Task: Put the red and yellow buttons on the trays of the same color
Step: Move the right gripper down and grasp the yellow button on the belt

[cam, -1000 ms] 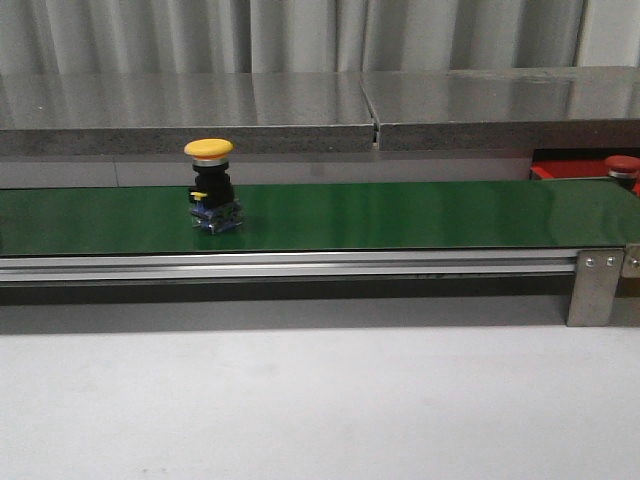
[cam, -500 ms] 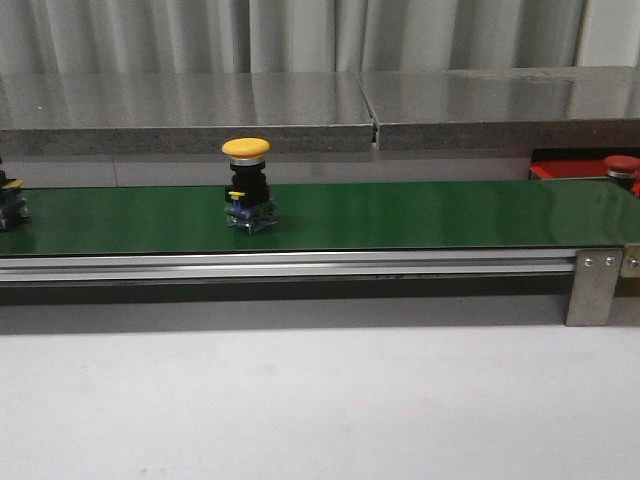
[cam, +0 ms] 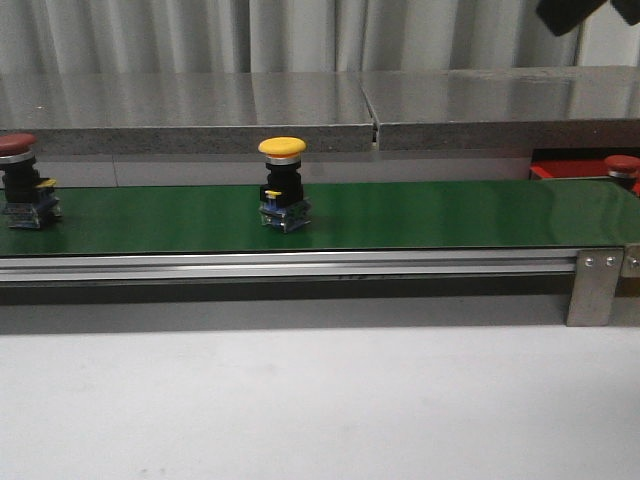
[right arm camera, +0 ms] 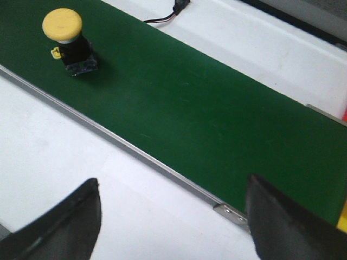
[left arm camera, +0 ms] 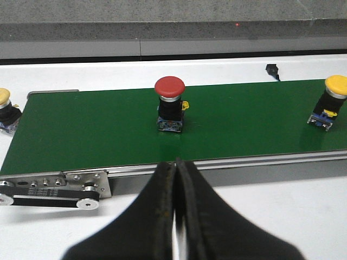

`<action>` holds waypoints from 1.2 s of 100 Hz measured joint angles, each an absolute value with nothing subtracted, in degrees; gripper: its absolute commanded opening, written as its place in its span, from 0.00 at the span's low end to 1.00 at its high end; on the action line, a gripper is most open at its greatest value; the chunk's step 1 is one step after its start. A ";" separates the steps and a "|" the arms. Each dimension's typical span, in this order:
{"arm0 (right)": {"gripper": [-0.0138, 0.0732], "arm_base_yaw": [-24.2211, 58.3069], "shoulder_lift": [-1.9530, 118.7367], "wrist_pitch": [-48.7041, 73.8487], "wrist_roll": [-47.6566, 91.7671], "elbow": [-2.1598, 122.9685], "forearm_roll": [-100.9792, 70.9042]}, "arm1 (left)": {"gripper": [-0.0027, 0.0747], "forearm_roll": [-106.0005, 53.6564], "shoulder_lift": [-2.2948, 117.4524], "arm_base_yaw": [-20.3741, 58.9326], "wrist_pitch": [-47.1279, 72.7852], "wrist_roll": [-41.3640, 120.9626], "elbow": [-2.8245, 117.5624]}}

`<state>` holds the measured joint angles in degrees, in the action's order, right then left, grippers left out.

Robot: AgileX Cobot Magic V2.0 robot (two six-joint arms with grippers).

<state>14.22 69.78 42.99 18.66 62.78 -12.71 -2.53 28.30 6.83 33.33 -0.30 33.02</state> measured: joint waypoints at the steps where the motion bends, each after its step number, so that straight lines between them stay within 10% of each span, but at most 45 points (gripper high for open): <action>1: 0.82 14.45 70.47 43.01 18.66 63.33 -12.71 | 0.01 -2.53 28.30 6.83 33.33 0.00 33.02; 49: 0.82 20.80 94.51 58.83 23.63 84.71 -12.71 | 0.01 -2.53 28.30 6.83 33.33 -0.30 33.02; 120: 0.77 22.72 108.42 49.07 25.13 91.76 -14.05 | 0.01 -2.53 28.30 6.83 33.33 -0.30 33.02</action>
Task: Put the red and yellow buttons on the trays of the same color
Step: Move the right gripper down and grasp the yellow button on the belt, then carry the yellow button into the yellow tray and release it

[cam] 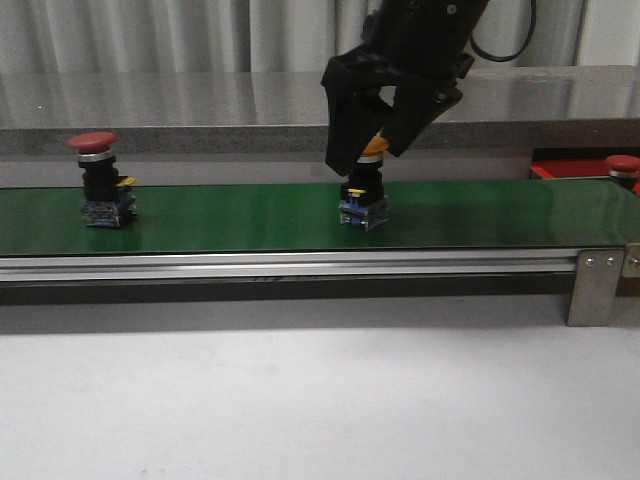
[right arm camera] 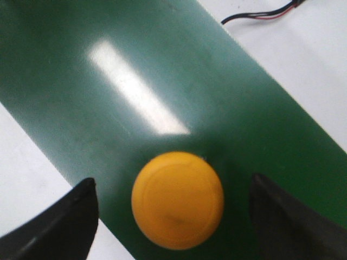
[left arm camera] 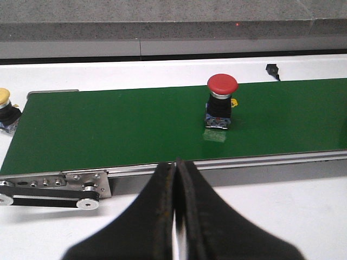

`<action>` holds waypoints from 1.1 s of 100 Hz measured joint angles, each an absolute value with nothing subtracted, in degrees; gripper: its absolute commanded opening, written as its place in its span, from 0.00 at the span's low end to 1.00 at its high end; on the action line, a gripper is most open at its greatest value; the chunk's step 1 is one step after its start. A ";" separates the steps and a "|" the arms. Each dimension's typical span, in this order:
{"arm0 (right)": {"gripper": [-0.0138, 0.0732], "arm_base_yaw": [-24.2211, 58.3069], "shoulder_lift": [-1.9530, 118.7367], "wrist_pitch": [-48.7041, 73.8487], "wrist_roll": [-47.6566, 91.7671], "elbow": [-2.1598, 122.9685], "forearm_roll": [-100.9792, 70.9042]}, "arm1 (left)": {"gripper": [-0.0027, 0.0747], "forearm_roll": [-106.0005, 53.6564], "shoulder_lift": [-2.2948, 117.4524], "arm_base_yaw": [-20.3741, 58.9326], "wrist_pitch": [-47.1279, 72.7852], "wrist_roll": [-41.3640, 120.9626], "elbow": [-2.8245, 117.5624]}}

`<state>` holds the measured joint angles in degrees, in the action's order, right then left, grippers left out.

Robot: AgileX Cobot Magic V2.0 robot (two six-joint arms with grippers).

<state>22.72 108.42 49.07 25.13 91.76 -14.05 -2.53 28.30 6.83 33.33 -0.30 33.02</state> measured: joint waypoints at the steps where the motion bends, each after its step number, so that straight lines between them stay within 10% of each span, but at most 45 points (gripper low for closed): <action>1: 0.76 22.72 108.42 48.87 25.13 91.76 -14.05 | 0.01 -2.53 28.30 6.83 33.33 -0.30 33.02; 25: 0.49 22.72 108.42 47.90 25.13 91.76 -14.05 | 0.01 -2.53 28.30 6.83 33.33 -0.30 33.02; 110: 0.48 8.98 90.20 44.04 21.05 78.22 -15.44 | 0.01 -2.53 28.30 6.83 33.33 -0.30 33.02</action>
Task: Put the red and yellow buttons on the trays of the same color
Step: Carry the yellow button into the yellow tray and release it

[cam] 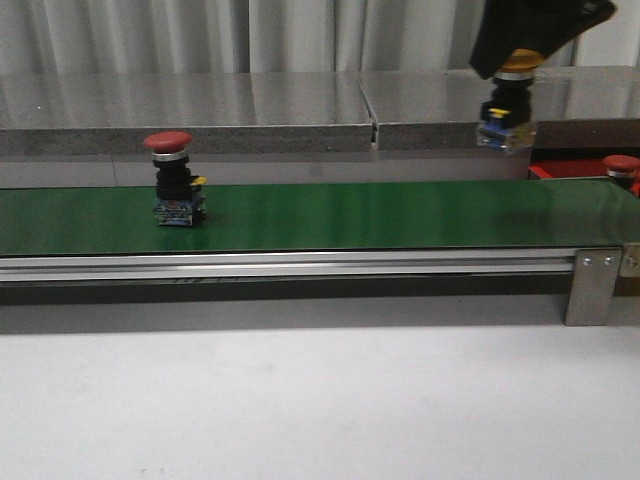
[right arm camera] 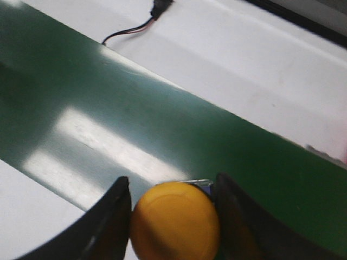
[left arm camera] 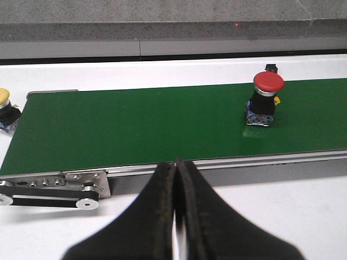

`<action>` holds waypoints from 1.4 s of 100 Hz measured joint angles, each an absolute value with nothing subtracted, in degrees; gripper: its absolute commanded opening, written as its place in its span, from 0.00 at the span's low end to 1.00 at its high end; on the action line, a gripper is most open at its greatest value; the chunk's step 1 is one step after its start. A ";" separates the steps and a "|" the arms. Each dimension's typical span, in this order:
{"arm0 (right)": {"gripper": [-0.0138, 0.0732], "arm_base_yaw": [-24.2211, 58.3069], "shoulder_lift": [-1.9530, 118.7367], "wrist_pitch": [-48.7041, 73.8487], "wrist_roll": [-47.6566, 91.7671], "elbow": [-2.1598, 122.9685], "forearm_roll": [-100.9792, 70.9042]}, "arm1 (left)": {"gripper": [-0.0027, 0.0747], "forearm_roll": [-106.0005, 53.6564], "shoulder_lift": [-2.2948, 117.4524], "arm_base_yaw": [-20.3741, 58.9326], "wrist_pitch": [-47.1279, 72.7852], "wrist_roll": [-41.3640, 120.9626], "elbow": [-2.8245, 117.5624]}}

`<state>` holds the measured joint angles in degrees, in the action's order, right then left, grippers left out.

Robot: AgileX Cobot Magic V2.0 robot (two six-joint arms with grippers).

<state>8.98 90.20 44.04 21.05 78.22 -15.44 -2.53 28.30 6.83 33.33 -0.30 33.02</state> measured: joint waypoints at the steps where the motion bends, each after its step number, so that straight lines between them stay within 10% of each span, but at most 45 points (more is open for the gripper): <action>1: 0.48 8.42 89.90 43.88 20.89 77.88 -15.44 | 0.01 -2.53 28.30 6.83 33.33 -0.30 33.02; 66: 0.48 -20.20 81.00 36.30 20.21 62.95 -15.44 | 0.01 -2.53 28.30 6.83 33.33 -0.30 33.02; 140: 0.48 -27.16 93.64 24.18 14.80 58.57 -20.32 | 0.01 -2.53 28.30 6.83 33.33 -0.30 33.02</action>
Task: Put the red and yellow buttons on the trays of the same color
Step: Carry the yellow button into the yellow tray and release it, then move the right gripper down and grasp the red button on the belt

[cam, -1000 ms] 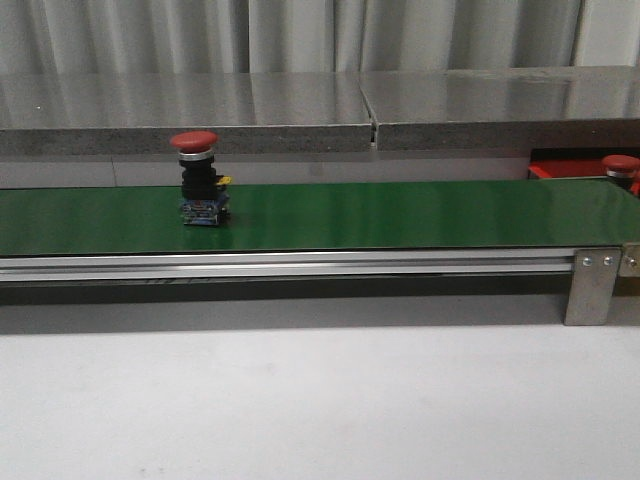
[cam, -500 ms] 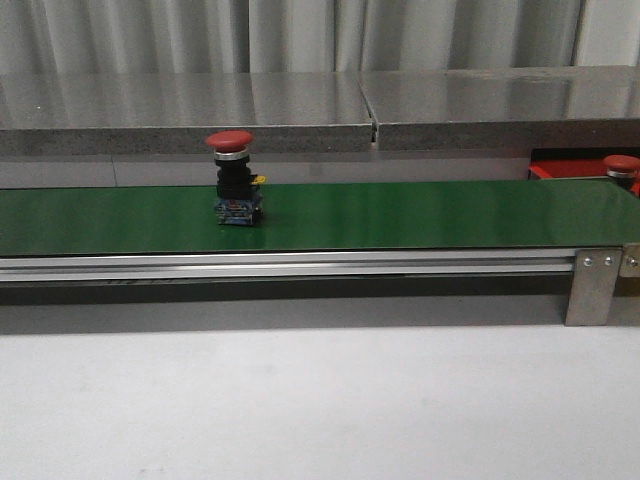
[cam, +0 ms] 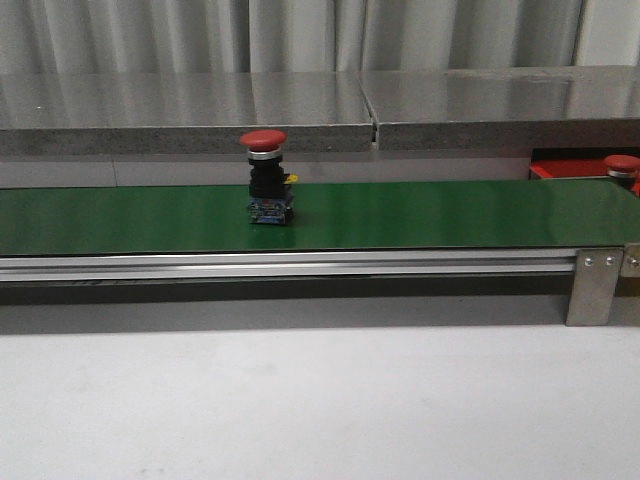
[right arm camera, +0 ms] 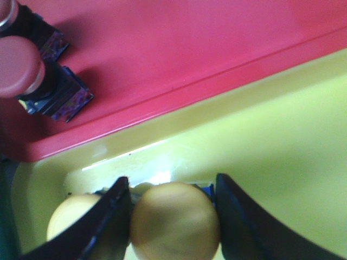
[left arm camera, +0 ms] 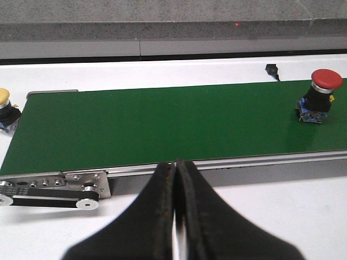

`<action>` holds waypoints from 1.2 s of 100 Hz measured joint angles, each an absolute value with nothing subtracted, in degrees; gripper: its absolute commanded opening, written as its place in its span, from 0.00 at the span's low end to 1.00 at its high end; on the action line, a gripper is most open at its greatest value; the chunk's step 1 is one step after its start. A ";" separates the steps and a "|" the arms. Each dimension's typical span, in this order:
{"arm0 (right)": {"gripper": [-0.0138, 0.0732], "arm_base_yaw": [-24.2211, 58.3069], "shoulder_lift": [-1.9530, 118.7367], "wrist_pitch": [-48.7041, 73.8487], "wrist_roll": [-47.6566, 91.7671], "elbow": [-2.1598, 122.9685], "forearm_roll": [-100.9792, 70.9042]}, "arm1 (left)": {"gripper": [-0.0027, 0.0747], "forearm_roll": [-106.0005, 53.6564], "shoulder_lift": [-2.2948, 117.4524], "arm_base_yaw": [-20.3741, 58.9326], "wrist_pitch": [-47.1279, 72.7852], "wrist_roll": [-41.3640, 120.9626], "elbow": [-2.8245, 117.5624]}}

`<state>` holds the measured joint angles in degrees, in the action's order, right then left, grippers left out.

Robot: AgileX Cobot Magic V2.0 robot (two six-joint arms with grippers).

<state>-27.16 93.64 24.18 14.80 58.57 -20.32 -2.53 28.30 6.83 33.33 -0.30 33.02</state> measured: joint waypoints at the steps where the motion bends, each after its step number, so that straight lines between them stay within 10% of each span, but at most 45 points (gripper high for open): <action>1: 0.48 -27.16 93.74 23.96 14.80 58.57 -20.41 | 0.01 -2.53 28.30 6.83 33.33 -0.30 33.02; 120: 0.70 -27.16 96.08 19.64 14.69 58.57 -20.86 | 0.01 -2.53 28.30 6.83 33.33 -0.30 33.02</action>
<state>-27.16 96.08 19.64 14.69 58.57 -20.86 -2.53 28.30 6.83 33.33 -0.30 33.02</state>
